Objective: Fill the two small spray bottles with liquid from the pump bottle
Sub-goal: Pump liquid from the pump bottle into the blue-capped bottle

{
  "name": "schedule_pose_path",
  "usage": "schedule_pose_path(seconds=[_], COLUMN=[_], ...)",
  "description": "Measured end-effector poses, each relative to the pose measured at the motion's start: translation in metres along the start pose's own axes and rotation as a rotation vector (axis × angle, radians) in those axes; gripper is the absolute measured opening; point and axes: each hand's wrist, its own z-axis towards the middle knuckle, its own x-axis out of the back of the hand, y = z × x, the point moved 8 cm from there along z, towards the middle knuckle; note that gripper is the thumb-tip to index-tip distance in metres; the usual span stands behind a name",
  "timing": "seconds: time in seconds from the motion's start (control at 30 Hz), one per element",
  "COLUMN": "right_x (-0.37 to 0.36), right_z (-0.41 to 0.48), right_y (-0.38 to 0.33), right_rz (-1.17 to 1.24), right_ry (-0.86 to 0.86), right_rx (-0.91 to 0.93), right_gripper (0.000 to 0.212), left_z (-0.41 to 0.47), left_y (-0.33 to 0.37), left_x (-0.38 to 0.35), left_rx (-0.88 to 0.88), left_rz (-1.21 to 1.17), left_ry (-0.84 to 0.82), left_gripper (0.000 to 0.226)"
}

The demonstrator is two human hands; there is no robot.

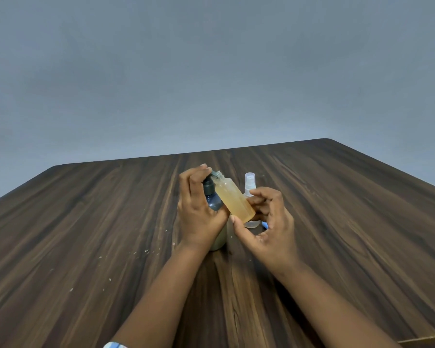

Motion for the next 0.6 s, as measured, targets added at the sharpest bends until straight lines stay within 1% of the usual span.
schedule_pose_path(seconds=[0.07, 0.23, 0.4, 0.47, 0.6], right_x=[-0.0001, -0.0022, -0.0015, -0.0016, -0.0025], right_z=[-0.0001, -0.0003, -0.0002, -0.0001, 0.0020], right_y=[0.0003, -0.0005, 0.0008, 0.0015, 0.0030], right_rz=[0.011, 0.011, 0.023, 0.042, 0.121], right_ry=[0.001, -0.015, -0.013, -0.013, -0.016], right_rx=[-0.004, 0.008, -0.001, -0.012, -0.070], right_gripper=[0.050, 0.050, 0.049, 0.049, 0.047], left_z=[-0.0005, -0.0044, -0.0001, -0.0004, -0.0034], left_y=[-0.0008, -0.0015, -0.0005, 0.0006, 0.0003], left_x=[0.0006, 0.0020, -0.0002, 0.0010, 0.0030], left_rx=[0.010, -0.047, 0.011, 0.005, -0.004], left_rz=[0.007, -0.005, -0.002, 0.002, -0.008], left_ry=[0.005, 0.006, 0.010, 0.006, -0.035], left_gripper=[0.062, 0.069, 0.067, 0.064, 0.071])
